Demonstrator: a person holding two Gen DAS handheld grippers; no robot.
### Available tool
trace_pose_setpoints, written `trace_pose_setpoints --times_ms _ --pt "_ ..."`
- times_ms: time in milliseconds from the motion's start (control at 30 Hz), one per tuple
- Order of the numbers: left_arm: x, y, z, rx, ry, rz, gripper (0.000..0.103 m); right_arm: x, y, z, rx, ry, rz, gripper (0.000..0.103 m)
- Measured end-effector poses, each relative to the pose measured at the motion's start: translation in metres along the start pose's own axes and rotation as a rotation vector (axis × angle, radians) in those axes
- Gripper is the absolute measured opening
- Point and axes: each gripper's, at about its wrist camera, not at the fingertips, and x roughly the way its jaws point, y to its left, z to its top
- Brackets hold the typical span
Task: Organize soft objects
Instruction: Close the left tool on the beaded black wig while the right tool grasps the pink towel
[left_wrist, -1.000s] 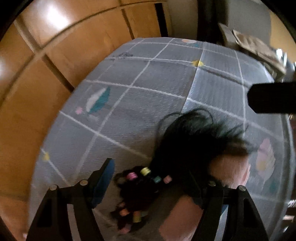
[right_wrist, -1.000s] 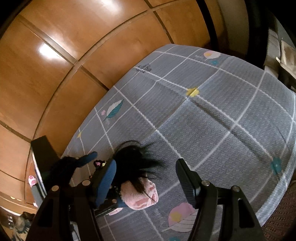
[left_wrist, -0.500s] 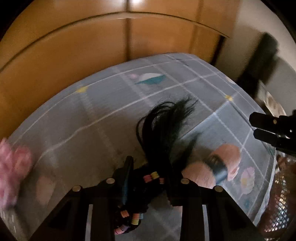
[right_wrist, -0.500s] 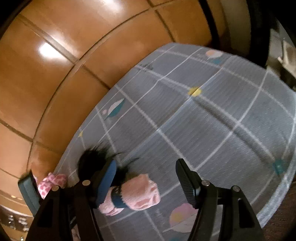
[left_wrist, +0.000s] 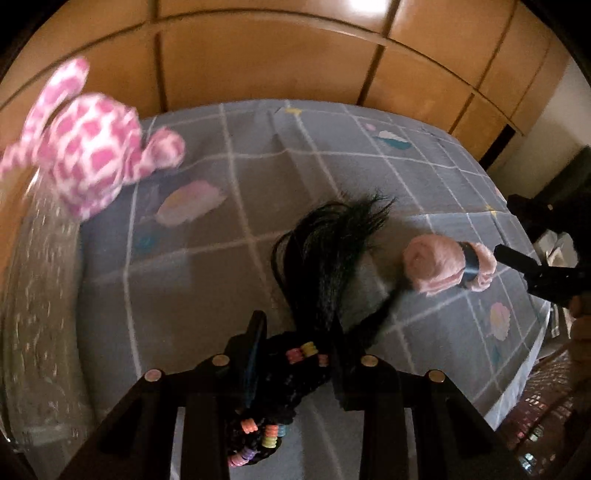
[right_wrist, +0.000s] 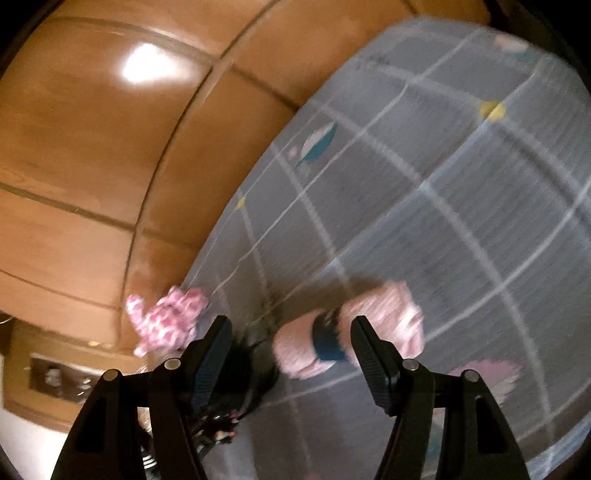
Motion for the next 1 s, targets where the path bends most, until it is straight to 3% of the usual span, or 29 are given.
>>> trace_pose_setpoints --times_ms 167,267,333,467,533,667,867,967,1000 --pt "0.01 0.015 -0.008 0.002 0.04 0.003 0.033 0.007 -0.005 -0.006 0.042 0.067 0.018 0.067" --pt "0.014 0.01 -0.007 0.046 0.034 0.01 0.033 0.014 -0.002 -0.008 0.036 0.125 0.075 0.067" --pt "0.017 0.005 -0.007 0.077 0.027 0.019 0.036 0.024 -0.001 -0.011 0.039 0.171 0.066 0.067" --pt "0.018 0.003 -0.011 0.116 0.012 0.006 0.041 0.038 -0.004 -0.016 0.053 0.206 -0.03 0.067" --pt "0.019 0.004 -0.012 0.122 0.007 0.002 0.041 0.04 -0.008 -0.014 0.077 0.171 -0.129 0.067" --pt "0.018 0.005 -0.014 0.133 -0.004 -0.001 0.041 0.039 -0.004 -0.009 0.119 0.066 -0.211 0.067" --pt "0.016 0.008 -0.021 0.136 -0.016 -0.006 0.041 0.068 0.034 0.006 -0.019 -0.013 -0.439 0.065" --pt "0.016 0.008 -0.023 0.138 -0.019 -0.006 0.041 0.079 0.039 0.011 -0.042 -0.01 -0.519 0.065" --pt "0.015 0.008 -0.023 0.136 -0.019 -0.007 0.041 0.085 0.042 0.011 -0.055 -0.009 -0.55 0.059"
